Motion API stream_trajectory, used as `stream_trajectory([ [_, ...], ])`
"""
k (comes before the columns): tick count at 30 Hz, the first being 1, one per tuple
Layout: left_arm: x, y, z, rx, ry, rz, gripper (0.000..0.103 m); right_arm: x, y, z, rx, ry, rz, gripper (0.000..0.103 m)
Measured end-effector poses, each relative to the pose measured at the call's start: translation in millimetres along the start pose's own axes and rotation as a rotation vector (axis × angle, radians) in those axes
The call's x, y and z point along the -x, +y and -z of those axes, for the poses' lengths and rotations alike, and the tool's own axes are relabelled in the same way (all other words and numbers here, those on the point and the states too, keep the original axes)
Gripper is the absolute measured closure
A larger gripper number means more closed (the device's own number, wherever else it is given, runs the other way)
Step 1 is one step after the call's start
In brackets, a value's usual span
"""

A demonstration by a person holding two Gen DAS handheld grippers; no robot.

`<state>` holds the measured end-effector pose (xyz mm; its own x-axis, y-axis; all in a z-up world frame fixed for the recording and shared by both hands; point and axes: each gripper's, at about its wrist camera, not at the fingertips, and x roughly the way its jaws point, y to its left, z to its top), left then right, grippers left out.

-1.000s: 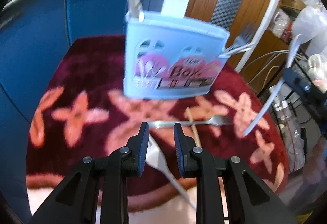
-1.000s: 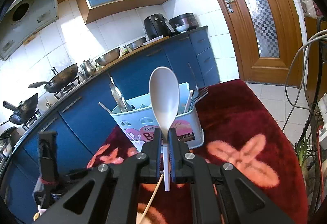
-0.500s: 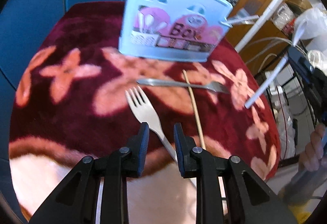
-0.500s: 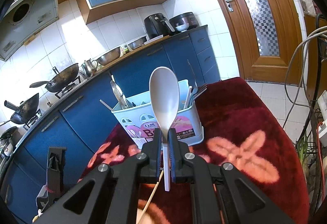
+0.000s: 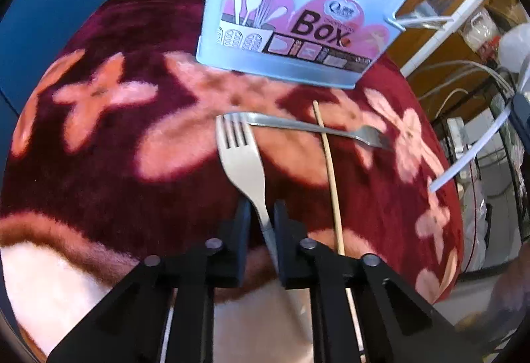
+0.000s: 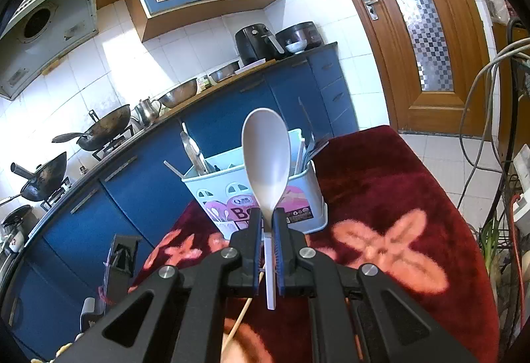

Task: Organize utensils
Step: 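Carry the fork over the holder with the left gripper while the right carries the spoon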

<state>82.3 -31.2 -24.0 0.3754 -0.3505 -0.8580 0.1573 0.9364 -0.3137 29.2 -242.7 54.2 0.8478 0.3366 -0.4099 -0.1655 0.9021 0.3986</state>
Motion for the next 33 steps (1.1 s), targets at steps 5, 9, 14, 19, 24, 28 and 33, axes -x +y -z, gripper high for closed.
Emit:
stream_trajectory([
  [5,13,0,0,-0.007,-0.077,0.048,0.099,0,-2,1,0.002,0.002,0.002,0.094],
  [9,31,-1,-2,-0.008,-0.138,0.093,0.099,3,-2,0,0.001,-0.013,0.002,0.094],
  [14,60,-3,-10,-0.025,-0.249,0.124,0.099,6,3,-4,0.027,-0.037,0.013,0.094],
  [19,88,-8,-27,-0.051,-0.364,0.142,0.099,1,9,-13,0.048,-0.05,0.02,0.094],
  [24,108,-19,-54,-0.076,-0.475,0.149,0.099,-7,14,-26,0.069,-0.06,0.024,0.094],
  [28,124,-27,-79,-0.098,-0.59,0.135,0.099,-13,19,-40,0.093,-0.079,0.028,0.094],
  [33,133,-35,-113,-0.117,-0.746,0.086,0.099,-22,25,-57,0.126,-0.099,0.04,0.094],
])
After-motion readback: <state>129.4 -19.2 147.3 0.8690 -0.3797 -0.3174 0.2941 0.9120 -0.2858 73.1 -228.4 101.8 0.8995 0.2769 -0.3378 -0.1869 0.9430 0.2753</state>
